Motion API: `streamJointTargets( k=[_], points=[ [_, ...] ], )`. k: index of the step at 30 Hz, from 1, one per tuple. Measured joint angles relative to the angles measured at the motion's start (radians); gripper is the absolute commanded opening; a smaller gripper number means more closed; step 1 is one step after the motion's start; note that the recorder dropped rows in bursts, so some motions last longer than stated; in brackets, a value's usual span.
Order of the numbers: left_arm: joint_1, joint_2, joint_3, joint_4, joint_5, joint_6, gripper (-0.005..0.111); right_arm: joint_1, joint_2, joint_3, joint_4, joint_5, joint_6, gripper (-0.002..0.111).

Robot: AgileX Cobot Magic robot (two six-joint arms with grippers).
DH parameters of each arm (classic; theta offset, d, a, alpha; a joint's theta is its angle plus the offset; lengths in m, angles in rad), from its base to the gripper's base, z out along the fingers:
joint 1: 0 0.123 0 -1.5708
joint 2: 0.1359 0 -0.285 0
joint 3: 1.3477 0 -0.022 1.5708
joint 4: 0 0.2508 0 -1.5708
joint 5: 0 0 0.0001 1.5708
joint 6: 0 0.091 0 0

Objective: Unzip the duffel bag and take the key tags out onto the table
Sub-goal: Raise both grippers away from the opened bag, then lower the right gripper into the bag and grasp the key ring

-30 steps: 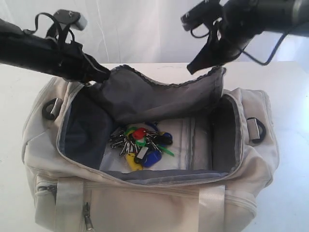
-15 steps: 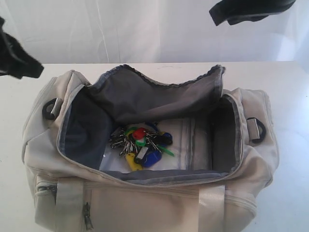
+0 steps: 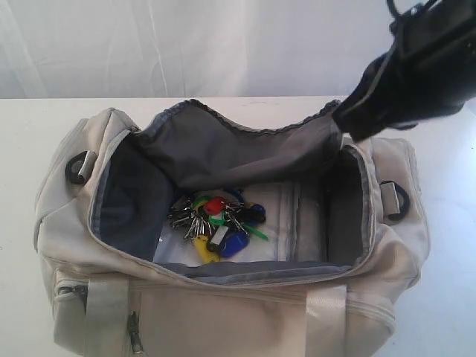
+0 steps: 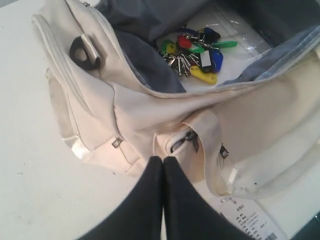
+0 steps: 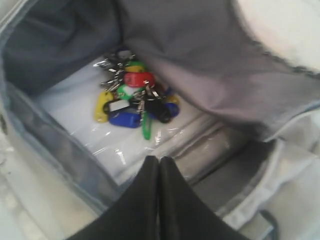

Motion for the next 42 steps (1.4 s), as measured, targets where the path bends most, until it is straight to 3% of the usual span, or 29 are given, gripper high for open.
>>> streamJointTargets(
  k=[4,11,14,17,21,24,29,34,38,42],
  points=[
    [0.0,-0.216,0.132,0.014,-0.064,-0.079,0.0,0.0,0.035,0.082,0.177,-0.031,-0.154,0.0],
    [0.0,-0.28,0.296,0.03,-0.354,-0.105,0.0,0.044,0.201,0.121,0.271,-0.099,-0.269,0.0],
    [0.0,-0.274,0.332,0.032,-0.347,-0.105,0.0,0.102,0.262,0.121,0.273,-0.195,-0.27,0.0],
    [0.0,-0.243,0.314,0.032,-0.315,-0.11,0.0,0.117,0.389,0.021,0.176,-0.231,-0.14,0.0],
    [0.0,-0.068,0.245,0.014,-0.228,-0.088,0.0,0.117,0.55,-0.14,0.096,-0.207,-0.028,0.0],
    [0.0,0.056,0.215,-0.099,-0.186,0.029,0.0,0.12,0.625,-0.208,0.092,-0.158,0.029,0.0],
    [0.0,0.121,0.211,-0.29,-0.109,0.248,0.0,0.148,0.665,-0.226,0.09,-0.076,-0.087,0.015],
    [0.0,0.121,0.21,-0.31,-0.104,0.279,0.0,0.184,0.665,-0.236,0.063,-0.078,-0.116,0.041],
    [0.0,0.121,0.21,-0.31,-0.102,0.283,0.0,0.24,0.667,-0.263,-0.077,-0.097,-0.124,0.058],
    [0.0,0.121,0.21,-0.312,-0.102,0.283,0.0,0.292,0.667,-0.298,-0.193,-0.133,-0.124,0.066]
  ],
)
